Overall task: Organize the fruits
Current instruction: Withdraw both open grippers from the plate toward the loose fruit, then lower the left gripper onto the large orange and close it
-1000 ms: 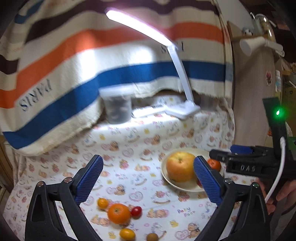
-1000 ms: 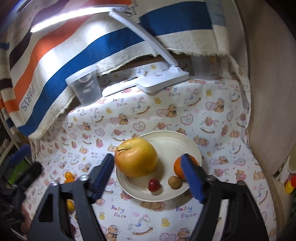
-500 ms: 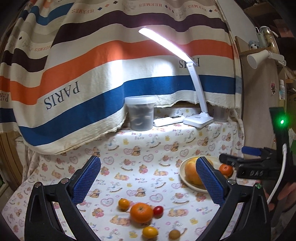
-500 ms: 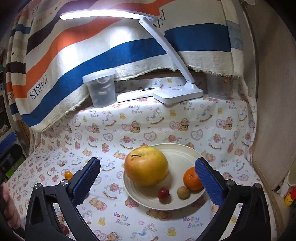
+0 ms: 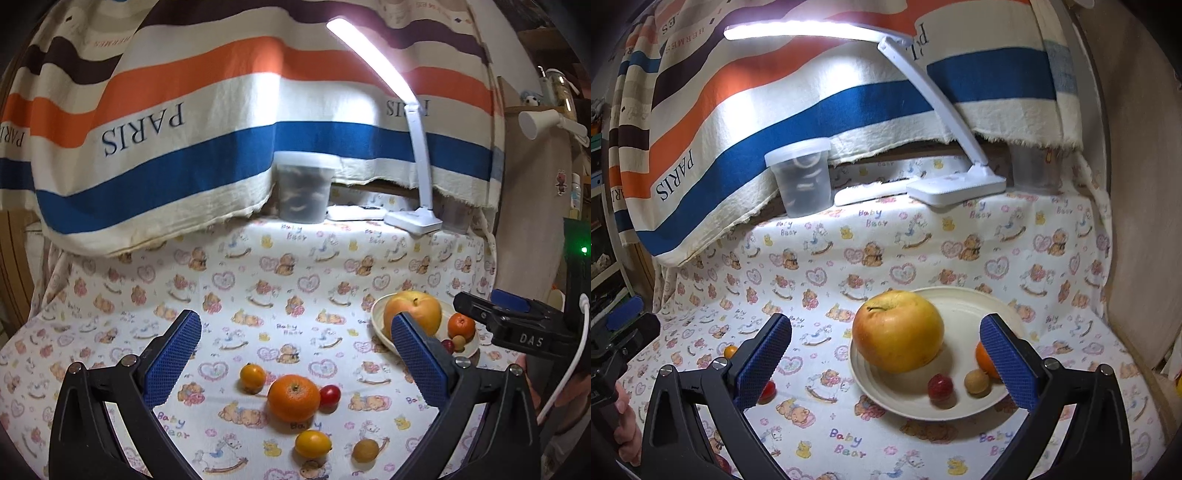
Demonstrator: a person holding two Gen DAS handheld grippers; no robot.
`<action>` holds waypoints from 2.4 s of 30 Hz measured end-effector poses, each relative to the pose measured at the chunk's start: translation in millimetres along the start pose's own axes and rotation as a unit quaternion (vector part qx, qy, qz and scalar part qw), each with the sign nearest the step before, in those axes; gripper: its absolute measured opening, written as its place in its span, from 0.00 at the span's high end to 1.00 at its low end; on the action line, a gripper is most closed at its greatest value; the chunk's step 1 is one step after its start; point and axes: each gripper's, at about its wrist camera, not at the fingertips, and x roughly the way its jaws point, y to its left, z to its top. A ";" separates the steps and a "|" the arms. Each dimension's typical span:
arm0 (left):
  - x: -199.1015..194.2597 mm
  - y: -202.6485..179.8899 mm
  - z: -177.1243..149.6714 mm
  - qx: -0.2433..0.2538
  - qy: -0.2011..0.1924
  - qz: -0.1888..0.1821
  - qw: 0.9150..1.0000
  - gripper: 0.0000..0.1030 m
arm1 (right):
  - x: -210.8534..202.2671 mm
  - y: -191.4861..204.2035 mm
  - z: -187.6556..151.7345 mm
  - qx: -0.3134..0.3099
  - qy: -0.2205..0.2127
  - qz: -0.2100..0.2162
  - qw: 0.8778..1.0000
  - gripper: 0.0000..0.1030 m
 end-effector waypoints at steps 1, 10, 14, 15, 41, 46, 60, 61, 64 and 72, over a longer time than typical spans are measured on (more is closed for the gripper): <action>1.2 -0.1 -1.0 -0.001 0.002 -0.001 1.000 0.01 | 1.2 1.5 -1.2 -0.003 0.001 0.000 1.000 0.00; 8.4 -13.4 -14.7 0.024 0.011 0.006 1.000 0.01 | 5.4 6.4 -7.7 -0.017 0.001 0.003 1.000 0.00; 10.9 -15.6 -18.5 0.022 0.014 0.010 1.000 0.01 | 7.2 7.3 -9.5 -0.020 0.003 0.000 1.000 0.00; 11.7 -14.9 -19.4 0.017 0.016 0.008 1.000 0.01 | 7.5 7.7 -9.8 -0.021 0.003 -0.001 1.000 0.00; 37.4 0.3 -17.5 0.004 0.197 0.011 0.980 0.01 | 14.0 24.0 -17.5 -0.050 0.032 0.009 0.998 0.00; 44.8 9.9 -18.5 -0.010 0.223 0.014 0.975 0.01 | 16.0 29.5 -20.2 -0.064 0.038 0.006 0.997 0.00; 79.2 44.0 -32.9 -0.101 0.312 -0.070 0.942 0.19 | 17.9 25.0 -18.9 -0.052 0.047 0.005 0.998 0.00; 80.4 43.5 -34.4 -0.101 0.314 -0.068 0.942 0.21 | 17.9 25.4 -18.9 -0.052 0.047 0.005 0.998 0.00; 82.4 37.7 -34.5 -0.082 0.303 -0.065 0.947 0.33 | 17.0 25.9 -18.9 -0.054 0.046 0.005 0.997 0.00; 98.6 30.5 -41.8 -0.064 0.300 -0.091 0.947 0.45 | 15.3 28.6 -19.3 -0.056 0.046 0.002 0.997 0.00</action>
